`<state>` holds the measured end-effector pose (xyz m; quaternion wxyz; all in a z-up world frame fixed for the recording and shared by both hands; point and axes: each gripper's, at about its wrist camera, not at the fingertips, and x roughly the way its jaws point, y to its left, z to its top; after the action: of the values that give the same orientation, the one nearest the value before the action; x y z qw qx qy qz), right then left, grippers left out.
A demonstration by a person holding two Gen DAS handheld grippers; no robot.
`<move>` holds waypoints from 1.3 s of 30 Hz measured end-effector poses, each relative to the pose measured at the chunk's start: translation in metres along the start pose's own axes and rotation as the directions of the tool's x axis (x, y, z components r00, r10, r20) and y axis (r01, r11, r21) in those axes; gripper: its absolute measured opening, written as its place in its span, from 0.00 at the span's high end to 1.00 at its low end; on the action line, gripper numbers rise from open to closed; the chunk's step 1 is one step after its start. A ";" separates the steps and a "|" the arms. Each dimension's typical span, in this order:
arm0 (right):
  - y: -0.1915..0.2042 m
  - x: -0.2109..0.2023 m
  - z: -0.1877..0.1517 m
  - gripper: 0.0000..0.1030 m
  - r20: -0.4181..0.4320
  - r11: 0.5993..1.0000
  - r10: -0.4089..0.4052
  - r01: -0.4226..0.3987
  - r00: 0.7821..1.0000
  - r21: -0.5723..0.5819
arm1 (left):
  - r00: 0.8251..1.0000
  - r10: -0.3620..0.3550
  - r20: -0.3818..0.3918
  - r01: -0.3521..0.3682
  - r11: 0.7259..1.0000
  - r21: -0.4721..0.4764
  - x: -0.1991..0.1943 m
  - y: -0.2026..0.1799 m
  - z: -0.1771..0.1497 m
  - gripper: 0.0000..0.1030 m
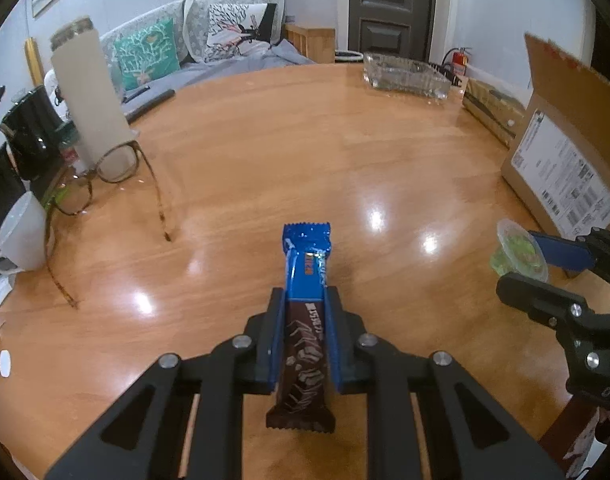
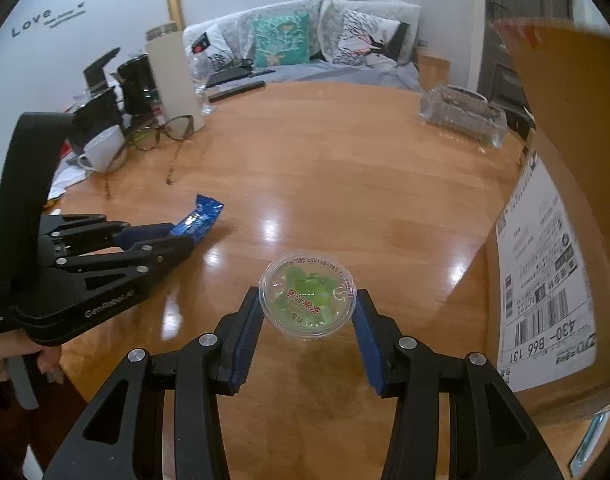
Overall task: Organize snacks
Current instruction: 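Carry the chocolate bar and jelly cup into the box and open both tools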
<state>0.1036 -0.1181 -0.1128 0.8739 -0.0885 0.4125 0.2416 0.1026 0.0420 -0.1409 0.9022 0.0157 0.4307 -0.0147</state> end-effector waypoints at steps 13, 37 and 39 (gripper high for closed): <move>0.038 -0.091 0.047 0.60 0.173 0.987 0.097 -0.073 0.980 -0.141 | 0.970 -0.045 0.238 0.036 0.998 0.043 -0.120 -0.001 0.050 0.84; -0.150 -0.215 0.015 0.60 0.250 0.980 -0.178 0.149 0.952 0.130 | 0.879 -0.458 0.137 0.366 0.829 0.422 -0.167 -0.229 0.154 0.84; -0.165 -0.206 0.007 0.60 0.213 0.978 -0.179 0.150 0.960 0.147 | 0.884 -0.461 0.078 0.387 0.816 0.429 -0.150 -0.248 0.153 0.84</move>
<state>0.0778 -0.3305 0.0413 0.9360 -0.0377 0.3168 0.1490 0.1173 -0.2096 0.0685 0.8879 0.1024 0.3285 -0.3052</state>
